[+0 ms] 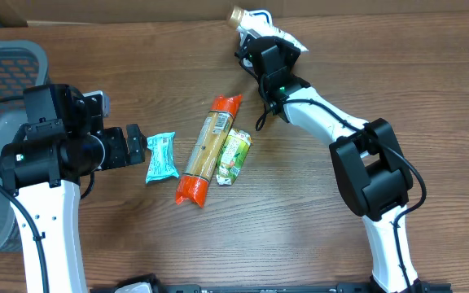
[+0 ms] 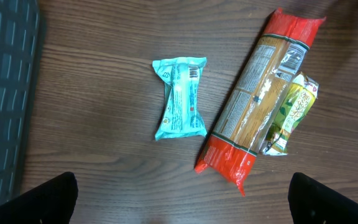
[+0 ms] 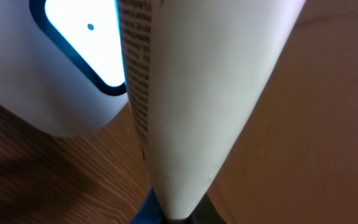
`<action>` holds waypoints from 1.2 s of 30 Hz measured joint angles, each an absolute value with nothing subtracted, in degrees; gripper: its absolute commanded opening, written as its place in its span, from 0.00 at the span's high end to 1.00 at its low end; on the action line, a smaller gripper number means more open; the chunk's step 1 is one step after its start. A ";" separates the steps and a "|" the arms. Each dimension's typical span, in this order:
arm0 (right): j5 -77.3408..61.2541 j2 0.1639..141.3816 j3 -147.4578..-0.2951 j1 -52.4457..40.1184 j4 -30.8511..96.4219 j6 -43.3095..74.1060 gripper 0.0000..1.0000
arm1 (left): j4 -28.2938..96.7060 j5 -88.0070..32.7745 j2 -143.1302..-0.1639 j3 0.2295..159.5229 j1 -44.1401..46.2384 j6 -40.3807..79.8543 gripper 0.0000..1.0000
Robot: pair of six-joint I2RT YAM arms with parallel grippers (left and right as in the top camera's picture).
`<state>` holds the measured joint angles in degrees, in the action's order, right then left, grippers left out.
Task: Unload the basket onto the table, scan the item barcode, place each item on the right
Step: 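Carry the tube to the white scanner and hold its barcode before it, then move the tube to the right side and set it down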
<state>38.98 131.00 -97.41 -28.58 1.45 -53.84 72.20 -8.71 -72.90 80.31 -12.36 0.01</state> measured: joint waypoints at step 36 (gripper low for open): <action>-0.80 98.56 -98.37 -21.23 57.30 -15.59 0.96 | 72.20 -8.71 -72.90 80.31 -12.36 0.01 0.00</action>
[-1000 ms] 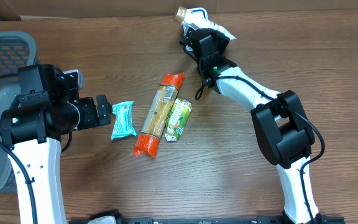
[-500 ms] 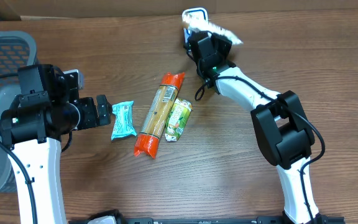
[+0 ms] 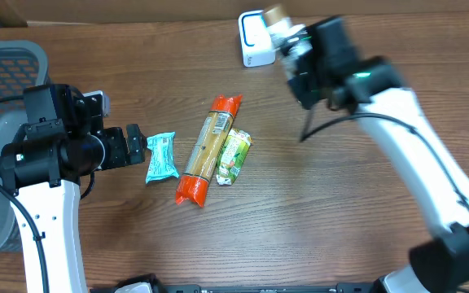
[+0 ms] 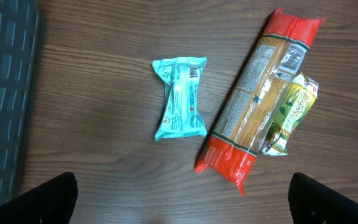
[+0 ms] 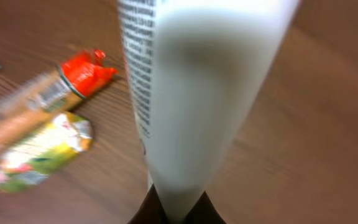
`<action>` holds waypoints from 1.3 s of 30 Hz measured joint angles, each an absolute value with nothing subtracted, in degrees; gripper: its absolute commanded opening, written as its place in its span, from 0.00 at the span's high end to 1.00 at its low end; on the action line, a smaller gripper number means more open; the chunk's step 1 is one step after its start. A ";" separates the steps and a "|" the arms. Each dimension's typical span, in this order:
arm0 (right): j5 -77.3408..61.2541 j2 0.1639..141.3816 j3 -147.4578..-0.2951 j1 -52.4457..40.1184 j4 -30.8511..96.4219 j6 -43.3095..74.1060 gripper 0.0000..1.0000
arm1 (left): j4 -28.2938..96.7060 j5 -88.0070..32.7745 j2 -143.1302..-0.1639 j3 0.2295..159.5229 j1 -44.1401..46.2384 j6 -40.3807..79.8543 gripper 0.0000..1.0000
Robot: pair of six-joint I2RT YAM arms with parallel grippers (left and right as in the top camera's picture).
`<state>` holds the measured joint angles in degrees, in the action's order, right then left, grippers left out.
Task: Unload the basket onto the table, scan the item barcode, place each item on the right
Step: 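Move the tube to the right side and set it down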
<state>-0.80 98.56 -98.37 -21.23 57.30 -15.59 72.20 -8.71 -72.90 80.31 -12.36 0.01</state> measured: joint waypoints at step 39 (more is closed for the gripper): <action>-49.71 97.06 -46.52 19.33 0.14 41.17 0.00 | 72.20 -8.69 -72.90 80.40 -12.36 0.01 0.00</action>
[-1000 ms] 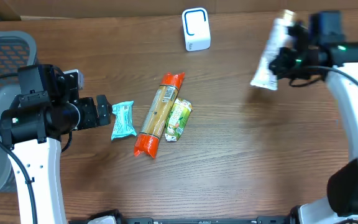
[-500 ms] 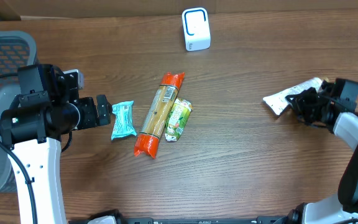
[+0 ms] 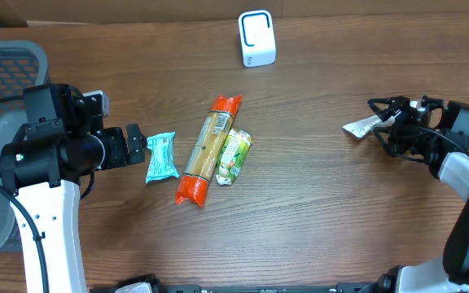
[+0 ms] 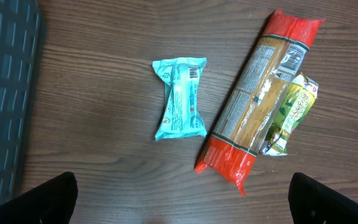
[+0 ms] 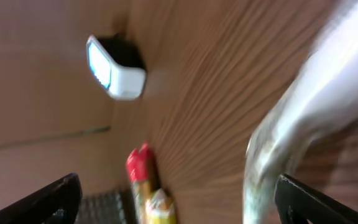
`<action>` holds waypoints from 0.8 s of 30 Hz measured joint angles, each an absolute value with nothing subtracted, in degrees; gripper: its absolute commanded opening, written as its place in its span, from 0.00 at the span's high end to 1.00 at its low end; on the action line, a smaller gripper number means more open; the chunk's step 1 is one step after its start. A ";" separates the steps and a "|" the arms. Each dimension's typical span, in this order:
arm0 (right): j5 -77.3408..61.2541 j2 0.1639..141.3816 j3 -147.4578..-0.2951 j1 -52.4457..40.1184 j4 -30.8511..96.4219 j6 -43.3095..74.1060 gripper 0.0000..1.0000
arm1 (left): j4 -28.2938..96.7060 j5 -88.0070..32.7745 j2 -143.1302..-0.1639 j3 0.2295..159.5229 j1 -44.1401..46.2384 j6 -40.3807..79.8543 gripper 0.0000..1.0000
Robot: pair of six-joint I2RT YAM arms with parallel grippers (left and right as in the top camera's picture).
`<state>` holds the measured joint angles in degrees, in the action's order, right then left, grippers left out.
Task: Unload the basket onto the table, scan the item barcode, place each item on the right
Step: 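Move the tube to the right side and set it down, then reach the right gripper to the green tea pack in the center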
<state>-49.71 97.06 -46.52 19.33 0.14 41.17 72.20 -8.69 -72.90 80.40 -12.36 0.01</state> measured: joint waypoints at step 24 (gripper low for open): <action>-27.66 85.43 -47.90 -24.58 13.21 31.48 0.03 | 72.18 -8.69 -72.90 80.40 -12.36 0.01 0.01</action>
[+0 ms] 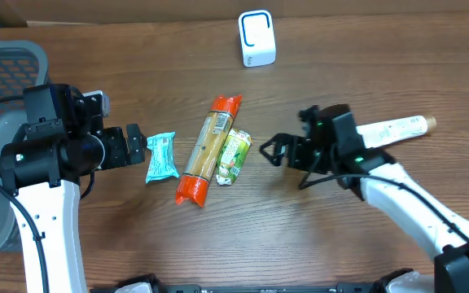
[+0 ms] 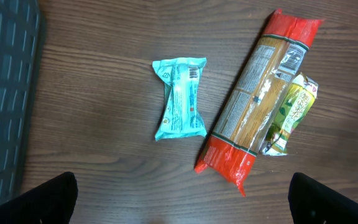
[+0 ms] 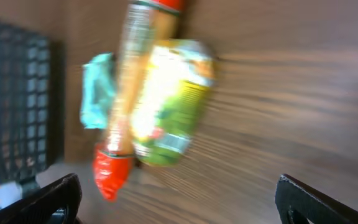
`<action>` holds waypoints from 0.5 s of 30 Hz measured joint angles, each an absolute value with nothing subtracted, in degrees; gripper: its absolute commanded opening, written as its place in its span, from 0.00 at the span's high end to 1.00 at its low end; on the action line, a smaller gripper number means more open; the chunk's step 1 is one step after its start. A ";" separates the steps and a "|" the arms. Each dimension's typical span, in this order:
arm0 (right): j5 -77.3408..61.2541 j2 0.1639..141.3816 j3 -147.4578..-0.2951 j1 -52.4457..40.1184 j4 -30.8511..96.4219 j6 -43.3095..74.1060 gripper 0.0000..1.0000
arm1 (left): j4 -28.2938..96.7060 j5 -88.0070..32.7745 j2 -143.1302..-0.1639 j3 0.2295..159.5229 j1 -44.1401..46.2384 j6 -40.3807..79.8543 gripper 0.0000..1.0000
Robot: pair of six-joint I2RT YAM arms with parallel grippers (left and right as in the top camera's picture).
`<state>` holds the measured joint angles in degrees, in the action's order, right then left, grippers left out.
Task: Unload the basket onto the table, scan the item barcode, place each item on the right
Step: 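Reach the right gripper to the green tea pack in the center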
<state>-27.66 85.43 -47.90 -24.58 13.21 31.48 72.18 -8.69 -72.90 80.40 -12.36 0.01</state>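
Observation:
The white scanner [image 1: 256, 37] stands at the table's back. A white tube [image 1: 393, 130] lies on the table at the right, free of both grippers. In the middle lie a teal packet [image 1: 160, 156], a long red-ended pasta pack [image 1: 208, 150] and a green packet [image 1: 235, 156]. My right gripper [image 1: 271, 150] is open just right of the green packet [image 3: 166, 102], nothing between its fingers; its wrist view is blurred. My left gripper [image 1: 133, 145] is open just left of the teal packet [image 2: 180, 98], with the pasta pack [image 2: 260, 93] beyond.
A grey mesh basket [image 1: 2, 61] stands at the far left, beside the left arm, and shows in the left wrist view as the basket [image 2: 5, 93] edge. A cardboard wall runs along the table's back.
My right gripper was at the far right, open around the white tube. Now the tube lies alone on the table at the right and the gripper is open beside the green packet. Left arm unchanged.
My right gripper first held the white tube right in front of the scanner. Then it held the tube to the right of the scanner. Then it was at the far right with jaws open at the tube. Now it is empty near the green packet.

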 measured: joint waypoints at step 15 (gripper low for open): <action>-25.45 107.24 -70.87 -28.86 19.49 21.78 0.80 | 72.16 -8.69 -72.90 80.40 -12.36 0.01 0.01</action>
